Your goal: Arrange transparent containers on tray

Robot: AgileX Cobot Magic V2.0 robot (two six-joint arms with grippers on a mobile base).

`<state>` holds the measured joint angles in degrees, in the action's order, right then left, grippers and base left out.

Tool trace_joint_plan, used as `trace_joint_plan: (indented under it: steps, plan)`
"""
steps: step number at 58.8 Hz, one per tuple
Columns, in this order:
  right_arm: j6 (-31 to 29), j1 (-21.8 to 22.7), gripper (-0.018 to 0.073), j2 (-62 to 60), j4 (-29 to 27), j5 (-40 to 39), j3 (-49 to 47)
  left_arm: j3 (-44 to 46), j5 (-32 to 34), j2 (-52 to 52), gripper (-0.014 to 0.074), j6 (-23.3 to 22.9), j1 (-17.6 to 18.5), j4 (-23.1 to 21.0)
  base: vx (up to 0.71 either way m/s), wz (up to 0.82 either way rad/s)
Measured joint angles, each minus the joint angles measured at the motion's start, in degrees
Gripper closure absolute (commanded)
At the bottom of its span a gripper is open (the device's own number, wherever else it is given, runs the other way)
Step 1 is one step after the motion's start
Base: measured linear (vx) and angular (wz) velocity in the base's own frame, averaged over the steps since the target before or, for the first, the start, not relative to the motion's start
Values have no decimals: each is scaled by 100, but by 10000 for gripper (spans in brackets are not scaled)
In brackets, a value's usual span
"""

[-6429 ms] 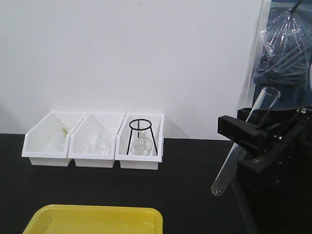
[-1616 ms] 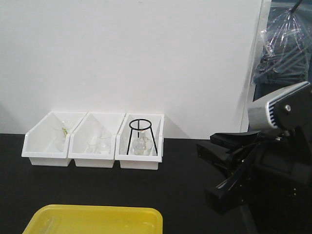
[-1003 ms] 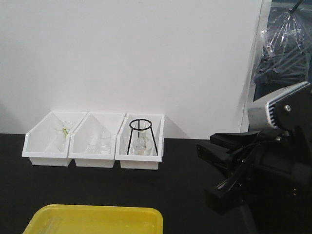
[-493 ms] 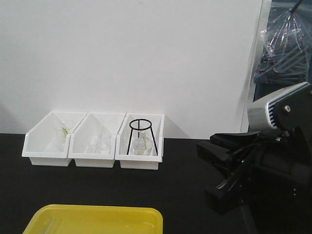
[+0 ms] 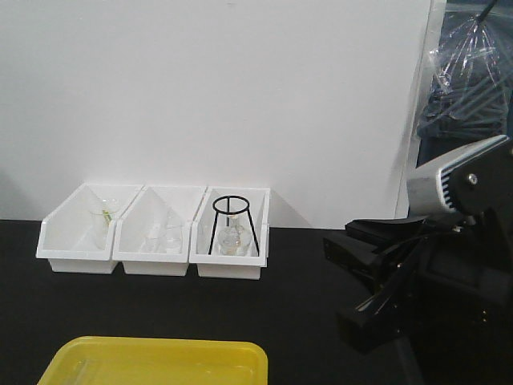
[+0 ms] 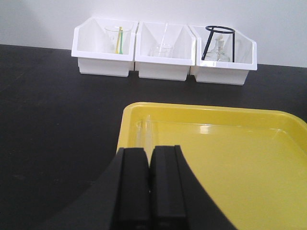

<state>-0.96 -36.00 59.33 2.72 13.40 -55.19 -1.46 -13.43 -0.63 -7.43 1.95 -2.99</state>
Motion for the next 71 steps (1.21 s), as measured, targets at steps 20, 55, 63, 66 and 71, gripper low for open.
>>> trace_joint_plan:
  steps: [20, 55, 63, 66, 71]
  plan:
    - [96, 1211, 498, -1379, 79, -180, 1877, 0, -5, 0, 594, -4, 0, 0, 0, 0]
    - [414, 3691, 572, -5980, 62, -104, 5690, 0, -13, 0, 594, -4, 0, 0, 0, 0]
    - [414, 3691, 572, -5955, 51, 32, 5690, 0, -13, 0, 594, -4, 0, 0, 0, 0]
    - [414, 3691, 572, -5949, 51, 63, 5690, 0, -13, 0, 594, -4, 0, 0, 0, 0]
    - [414, 3691, 572, -5949, 47, 98, 5690, 0, -13, 0, 594, -4, 0, 0, 0, 0]
